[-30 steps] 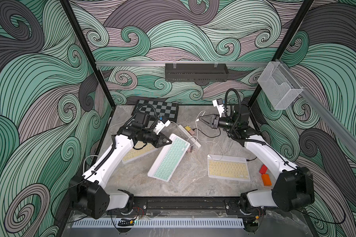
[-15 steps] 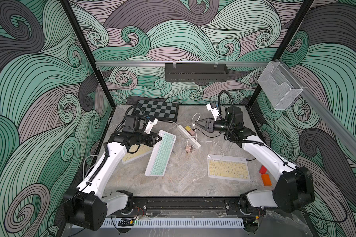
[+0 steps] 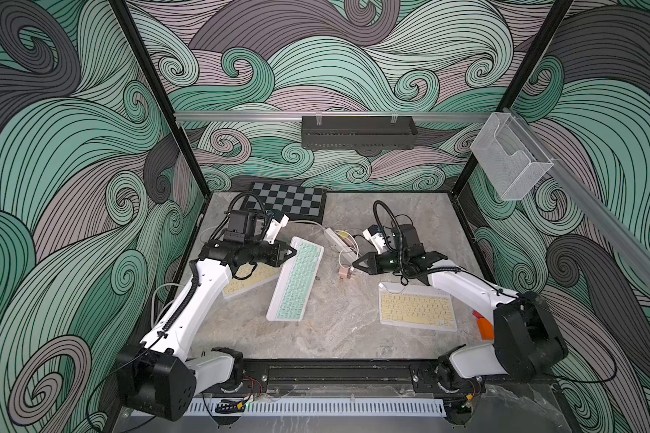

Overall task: Unplug the wireless keyboard
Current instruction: Place the power cord at the center of the board.

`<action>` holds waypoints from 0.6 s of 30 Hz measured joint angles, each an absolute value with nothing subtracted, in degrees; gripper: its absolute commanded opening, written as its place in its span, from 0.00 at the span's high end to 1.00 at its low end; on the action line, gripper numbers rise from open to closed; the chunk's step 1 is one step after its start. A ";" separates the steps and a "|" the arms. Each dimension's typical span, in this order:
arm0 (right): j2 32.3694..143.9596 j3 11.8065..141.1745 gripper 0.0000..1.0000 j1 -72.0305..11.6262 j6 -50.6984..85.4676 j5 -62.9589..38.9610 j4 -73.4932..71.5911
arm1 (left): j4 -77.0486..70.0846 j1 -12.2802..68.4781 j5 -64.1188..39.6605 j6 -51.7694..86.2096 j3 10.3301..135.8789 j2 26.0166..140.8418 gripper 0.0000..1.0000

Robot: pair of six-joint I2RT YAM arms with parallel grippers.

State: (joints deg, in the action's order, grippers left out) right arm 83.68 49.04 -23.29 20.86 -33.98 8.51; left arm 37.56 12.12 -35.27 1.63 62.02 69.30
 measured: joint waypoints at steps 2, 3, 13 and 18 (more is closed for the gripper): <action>85.54 48.99 0.81 -23.29 20.56 -32.91 8.69 | 37.60 12.14 -35.48 1.54 62.02 70.04 1.00; 86.37 48.95 0.74 -23.29 20.29 -32.42 8.78 | 37.69 12.12 -35.62 1.45 62.04 70.48 1.00; 87.55 48.56 0.57 -23.44 19.84 -29.47 8.69 | 38.19 12.12 -37.89 -0.91 62.13 71.94 1.00; 86.91 48.56 0.53 -23.44 19.86 -28.29 8.71 | 40.14 12.12 -40.93 -4.34 63.24 72.71 1.00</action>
